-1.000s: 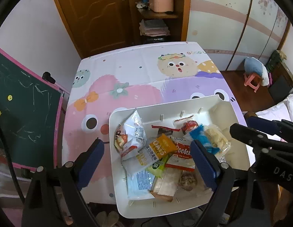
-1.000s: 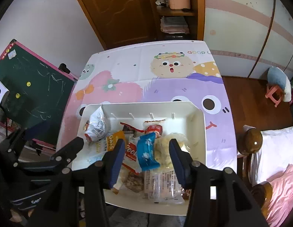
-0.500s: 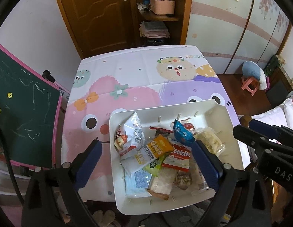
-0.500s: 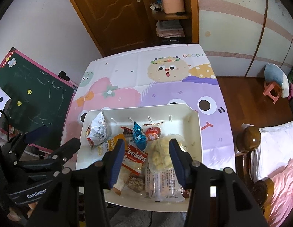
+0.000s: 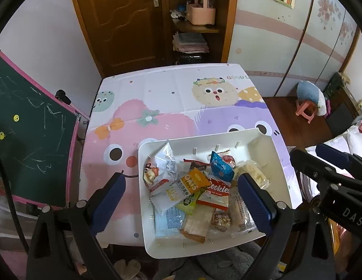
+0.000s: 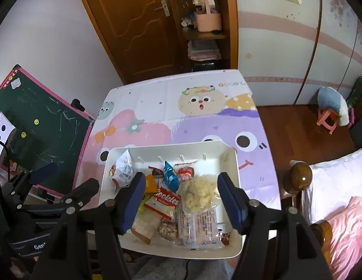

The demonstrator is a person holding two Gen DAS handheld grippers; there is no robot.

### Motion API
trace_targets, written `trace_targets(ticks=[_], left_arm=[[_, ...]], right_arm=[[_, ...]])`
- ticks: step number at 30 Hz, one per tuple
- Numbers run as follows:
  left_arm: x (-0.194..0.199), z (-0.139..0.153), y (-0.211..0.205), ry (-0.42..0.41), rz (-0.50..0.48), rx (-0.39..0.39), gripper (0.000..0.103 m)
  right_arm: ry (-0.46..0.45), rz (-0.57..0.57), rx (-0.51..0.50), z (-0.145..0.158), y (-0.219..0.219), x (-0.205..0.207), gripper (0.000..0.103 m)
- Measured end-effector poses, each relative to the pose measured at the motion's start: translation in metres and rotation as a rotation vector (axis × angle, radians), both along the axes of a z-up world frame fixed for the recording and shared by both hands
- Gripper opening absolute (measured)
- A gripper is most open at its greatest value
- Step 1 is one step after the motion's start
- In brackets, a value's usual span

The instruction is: Organize snacks

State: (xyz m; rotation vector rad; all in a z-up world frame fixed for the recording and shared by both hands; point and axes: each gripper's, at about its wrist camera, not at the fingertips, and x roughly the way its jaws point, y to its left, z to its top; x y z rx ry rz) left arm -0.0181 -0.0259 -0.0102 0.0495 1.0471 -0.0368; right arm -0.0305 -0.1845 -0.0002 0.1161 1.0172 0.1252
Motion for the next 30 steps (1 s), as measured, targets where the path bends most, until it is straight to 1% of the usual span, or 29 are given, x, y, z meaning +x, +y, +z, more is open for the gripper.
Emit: trace_targets(ticks=[6, 16, 30], left_arm=[[-0.004, 0.006, 0.008, -0.008, 0.025, -0.015, 0.096], [-0.007, 0.010, 0.014, -0.012, 0.033, -0.028, 0.097], [-0.006, 0.012, 0.016, -0.016, 0.036, -0.026, 0.098]], right_arm=[[-0.018, -0.004, -0.004, 0.008, 0.003, -0.003, 0.066], [-0.038, 0.003, -0.010, 0.016, 0.011, -0.008, 0.067], [-0.041, 0.003, -0.012, 0.017, 0.011, -0.009, 0.067]])
